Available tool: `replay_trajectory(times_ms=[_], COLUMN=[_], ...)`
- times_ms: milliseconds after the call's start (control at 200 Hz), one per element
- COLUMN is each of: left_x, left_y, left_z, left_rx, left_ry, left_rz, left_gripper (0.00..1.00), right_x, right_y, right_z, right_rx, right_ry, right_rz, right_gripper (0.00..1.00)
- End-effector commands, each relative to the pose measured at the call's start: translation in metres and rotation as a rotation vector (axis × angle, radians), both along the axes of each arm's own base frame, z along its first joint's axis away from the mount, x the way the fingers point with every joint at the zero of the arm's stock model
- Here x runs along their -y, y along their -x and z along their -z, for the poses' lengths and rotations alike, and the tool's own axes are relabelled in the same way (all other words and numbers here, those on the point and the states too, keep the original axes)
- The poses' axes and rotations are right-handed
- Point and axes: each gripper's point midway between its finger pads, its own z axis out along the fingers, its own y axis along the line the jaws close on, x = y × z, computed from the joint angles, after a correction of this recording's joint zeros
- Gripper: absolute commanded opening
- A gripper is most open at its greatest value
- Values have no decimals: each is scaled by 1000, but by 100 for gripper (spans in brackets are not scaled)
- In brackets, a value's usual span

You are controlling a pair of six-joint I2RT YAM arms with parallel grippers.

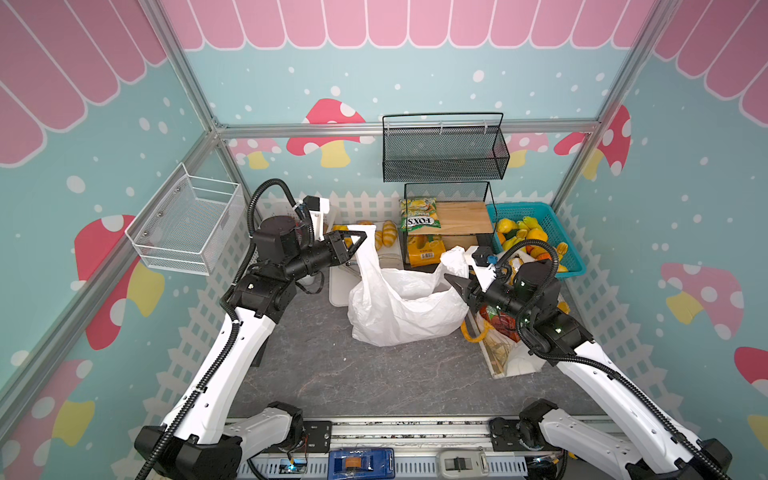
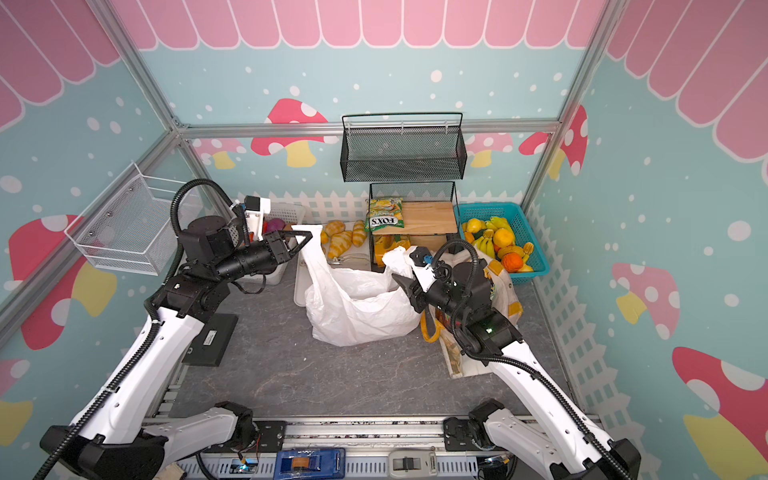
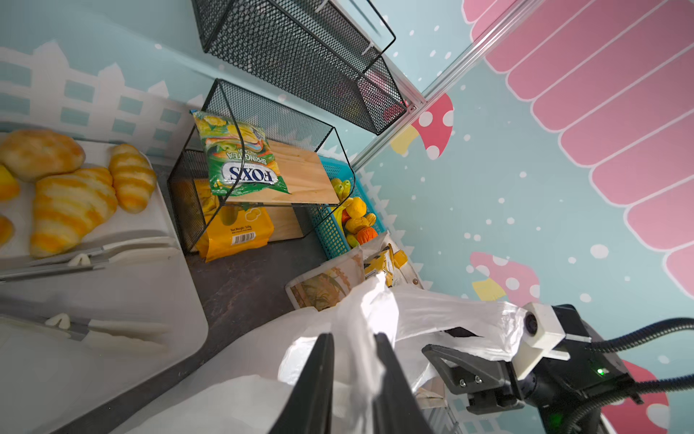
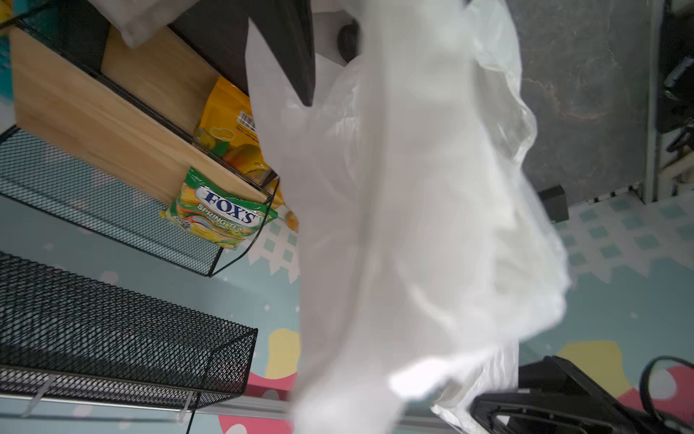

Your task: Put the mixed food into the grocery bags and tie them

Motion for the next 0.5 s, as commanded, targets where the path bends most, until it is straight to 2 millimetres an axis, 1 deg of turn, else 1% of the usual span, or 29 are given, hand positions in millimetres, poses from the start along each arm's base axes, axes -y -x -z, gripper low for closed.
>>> replay_trajectory(times_ms=[0, 65, 130, 175, 250, 325, 370, 385, 420, 495], left_x=[-16, -26, -35, -37, -34, -23, -10, -7, 11, 45], left_y=[8, 13, 24, 35, 56, 75, 84, 85, 92, 95], left_z=[-19, -28, -42, -52, -67, -76, -79, -79, -79, -74], left_rx=[118, 186, 274, 335, 429, 508, 547, 555, 574, 582], left_ry=[-63, -105, -130, -134, -132, -140, -149, -156, -161, -187], left_rz=[-67, -111, -145, -145, -111, -62, -16, -9, 53, 155], left_gripper=[41, 50, 58, 60, 63, 63, 64, 64, 64, 64], right_x=[-8, -10, -10, -10, -9, -10, -12, -12, -13, -13], right_y=[1, 0, -1, -3, -5, -6, -7, -7, -7, -7], right_z=[-23, -26, -25, -24, -23, -20, -19, -18, -18, -15], right_rx=[49, 39, 27, 19, 5, -12, -17, -19, -18, -17], right_ry=[-101, -116, -121, -123, -130, -134, -133, -133, -133, -134], right_rz=[-46, -55, -54, -47, -39, -47, -56, -57, -62, -66], right_gripper=[29, 27, 25, 24, 22, 21, 21, 21, 21, 20])
